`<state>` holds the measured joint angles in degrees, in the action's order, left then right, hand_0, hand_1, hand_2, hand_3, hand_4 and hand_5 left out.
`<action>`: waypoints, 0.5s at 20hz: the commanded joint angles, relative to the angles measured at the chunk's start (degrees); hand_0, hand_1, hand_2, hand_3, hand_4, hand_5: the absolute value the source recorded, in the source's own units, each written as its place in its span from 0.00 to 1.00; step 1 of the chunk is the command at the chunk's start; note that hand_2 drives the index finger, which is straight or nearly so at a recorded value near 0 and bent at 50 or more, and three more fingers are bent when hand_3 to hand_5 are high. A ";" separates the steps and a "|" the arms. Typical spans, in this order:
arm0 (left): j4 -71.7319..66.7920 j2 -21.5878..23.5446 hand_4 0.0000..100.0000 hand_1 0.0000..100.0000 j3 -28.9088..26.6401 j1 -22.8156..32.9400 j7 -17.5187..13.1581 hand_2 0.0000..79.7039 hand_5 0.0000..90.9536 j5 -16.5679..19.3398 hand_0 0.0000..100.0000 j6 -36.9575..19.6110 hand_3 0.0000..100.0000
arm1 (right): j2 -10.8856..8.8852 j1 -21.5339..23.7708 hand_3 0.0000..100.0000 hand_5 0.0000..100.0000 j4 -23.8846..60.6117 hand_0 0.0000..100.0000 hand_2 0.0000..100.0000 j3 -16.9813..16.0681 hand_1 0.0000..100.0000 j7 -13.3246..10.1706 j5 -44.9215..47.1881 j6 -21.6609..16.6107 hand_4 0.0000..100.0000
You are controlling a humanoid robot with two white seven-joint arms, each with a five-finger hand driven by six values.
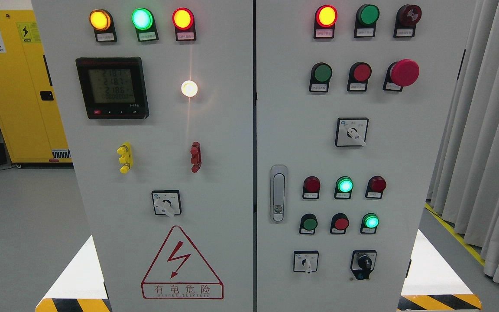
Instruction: Turn on light switch 1
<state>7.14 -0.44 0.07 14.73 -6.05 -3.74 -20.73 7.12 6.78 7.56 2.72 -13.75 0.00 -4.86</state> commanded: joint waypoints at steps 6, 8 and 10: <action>0.86 -1.93 0.00 0.14 0.55 -4.62 -0.10 0.00 0.00 0.05 0.12 4.64 0.00 | 0.00 -0.01 0.00 0.00 0.00 0.00 0.04 0.00 0.50 -0.05 1.67 0.02 0.00; 0.95 -1.93 0.00 0.13 0.99 -5.24 -0.02 0.00 0.00 0.14 0.12 4.91 0.00 | 0.00 -0.01 0.00 0.00 0.00 0.00 0.04 0.00 0.50 -0.05 1.67 0.02 0.00; 1.82 -1.76 0.00 0.13 1.08 -5.24 -0.28 0.00 0.00 0.05 0.12 5.26 0.00 | 0.00 -0.01 0.00 0.00 0.00 0.00 0.04 0.00 0.50 -0.05 1.67 0.02 0.00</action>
<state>7.74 -1.60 0.02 10.98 -6.02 -3.69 -15.96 7.12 6.78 7.56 2.72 -13.75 0.00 -4.86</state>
